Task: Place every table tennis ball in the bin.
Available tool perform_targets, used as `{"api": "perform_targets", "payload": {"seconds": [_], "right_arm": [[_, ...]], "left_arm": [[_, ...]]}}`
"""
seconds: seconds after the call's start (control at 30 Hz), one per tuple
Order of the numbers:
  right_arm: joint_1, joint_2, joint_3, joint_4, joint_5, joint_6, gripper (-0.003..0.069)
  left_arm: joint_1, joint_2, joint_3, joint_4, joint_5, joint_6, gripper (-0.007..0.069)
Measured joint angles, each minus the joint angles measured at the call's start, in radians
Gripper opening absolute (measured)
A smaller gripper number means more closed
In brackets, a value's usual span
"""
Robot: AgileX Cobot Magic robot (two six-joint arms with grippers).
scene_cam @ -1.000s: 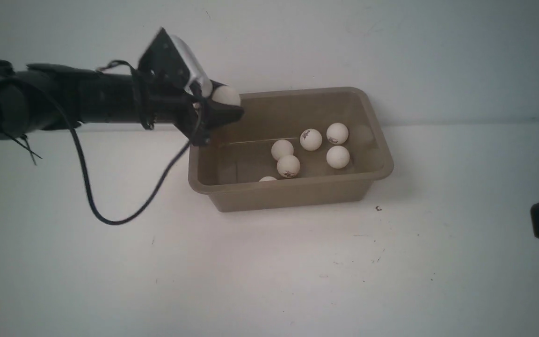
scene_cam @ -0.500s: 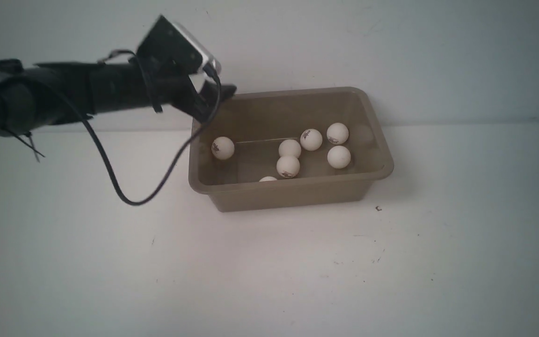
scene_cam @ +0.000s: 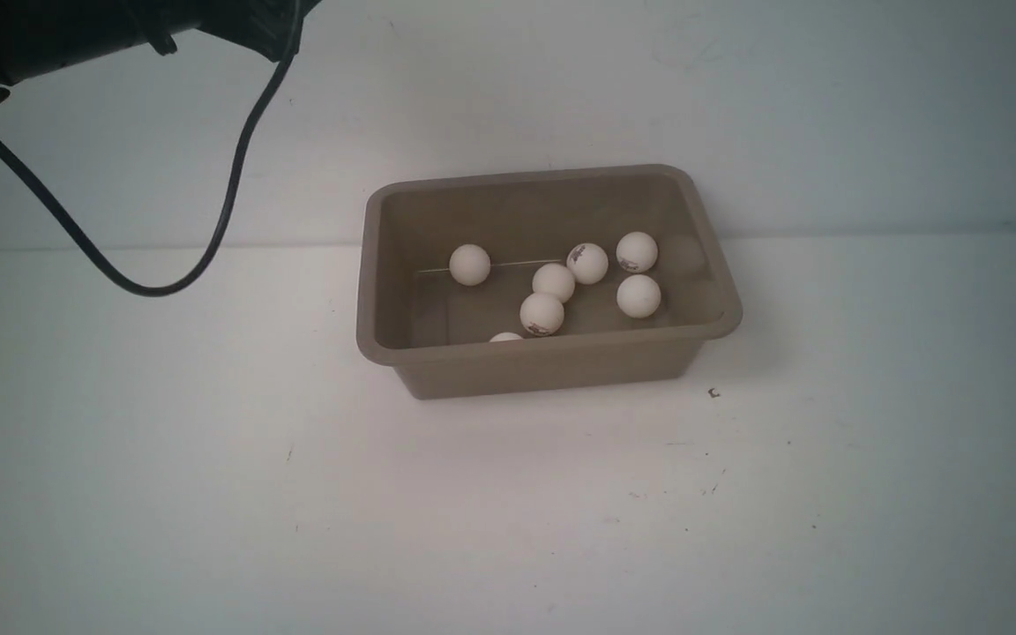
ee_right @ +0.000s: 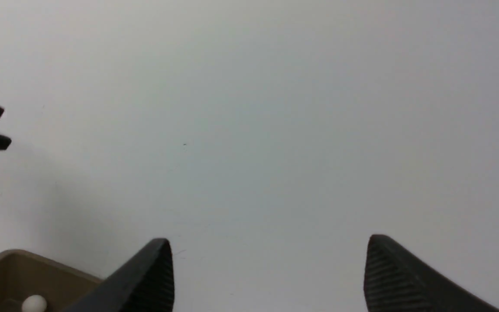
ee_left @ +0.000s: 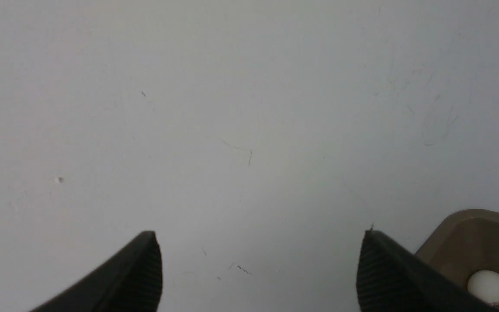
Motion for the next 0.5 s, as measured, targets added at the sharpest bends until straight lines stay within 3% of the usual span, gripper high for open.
{"api": "perform_targets", "payload": {"seconds": [0.23,0.5], "right_arm": [[0.000,-0.160,0.163,0.080,0.134,0.068,0.0534],[0.000,-0.337,0.592,0.299,-0.117,-0.096,0.0534]], "left_arm": [[0.000,0.000,0.000,0.000,0.000,-0.015,0.0542],[0.002,-0.002,0.000,0.000,0.000,-0.015,0.0542]]}}
